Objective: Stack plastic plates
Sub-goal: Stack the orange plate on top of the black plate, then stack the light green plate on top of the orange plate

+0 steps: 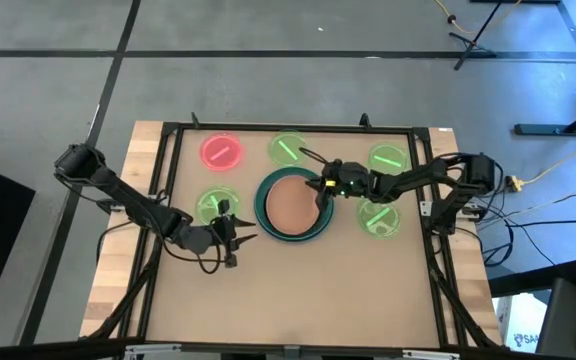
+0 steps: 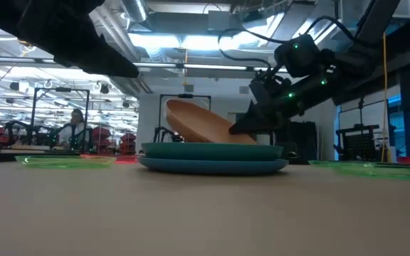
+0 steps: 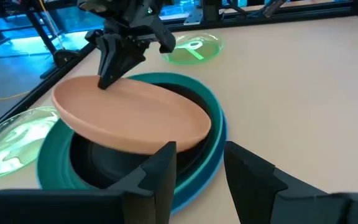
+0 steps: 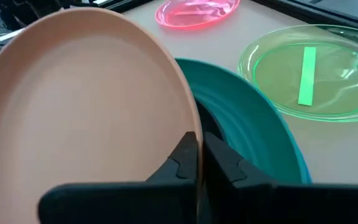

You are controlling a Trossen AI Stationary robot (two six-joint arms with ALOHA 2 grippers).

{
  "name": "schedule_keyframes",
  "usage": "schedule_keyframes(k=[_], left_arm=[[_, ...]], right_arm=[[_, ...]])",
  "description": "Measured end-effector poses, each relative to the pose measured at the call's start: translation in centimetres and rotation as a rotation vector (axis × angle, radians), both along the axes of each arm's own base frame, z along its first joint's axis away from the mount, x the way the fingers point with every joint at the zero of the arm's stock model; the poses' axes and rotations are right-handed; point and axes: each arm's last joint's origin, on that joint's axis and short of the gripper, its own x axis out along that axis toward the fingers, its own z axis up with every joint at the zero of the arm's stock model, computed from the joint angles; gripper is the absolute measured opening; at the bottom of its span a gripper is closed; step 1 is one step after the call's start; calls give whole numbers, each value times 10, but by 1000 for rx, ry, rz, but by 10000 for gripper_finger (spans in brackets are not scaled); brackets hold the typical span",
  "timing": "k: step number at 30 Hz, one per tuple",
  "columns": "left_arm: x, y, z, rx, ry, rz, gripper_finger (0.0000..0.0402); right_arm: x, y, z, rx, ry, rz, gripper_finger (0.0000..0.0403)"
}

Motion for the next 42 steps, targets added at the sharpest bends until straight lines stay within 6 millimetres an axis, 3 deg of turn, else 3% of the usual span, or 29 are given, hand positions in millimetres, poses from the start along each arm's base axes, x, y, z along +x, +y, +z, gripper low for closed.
schedule_keyframes(k=[7, 15, 20, 28, 35, 42], left_arm=[[1, 3, -2, -45, 14, -6, 132], [0, 17, -8, -177, 120, 0, 168], [-4, 19, -1, -225, 321, 33, 168], [-24, 26, -18, -261, 606, 197, 165], [-30, 29, -45, -195, 712, 229, 165], [-27, 29, -57, -115, 742, 272, 154]], right_arm=[[0, 0, -1, -14, 8, -6, 21], [-1, 0, 3, -76, 13, 20, 135], [-5, 2, 27, -170, -35, 73, 181], [-22, 8, 76, -256, -178, 157, 190], [-28, 11, 77, -236, -123, 178, 191], [-28, 10, 78, -240, -133, 178, 191]])
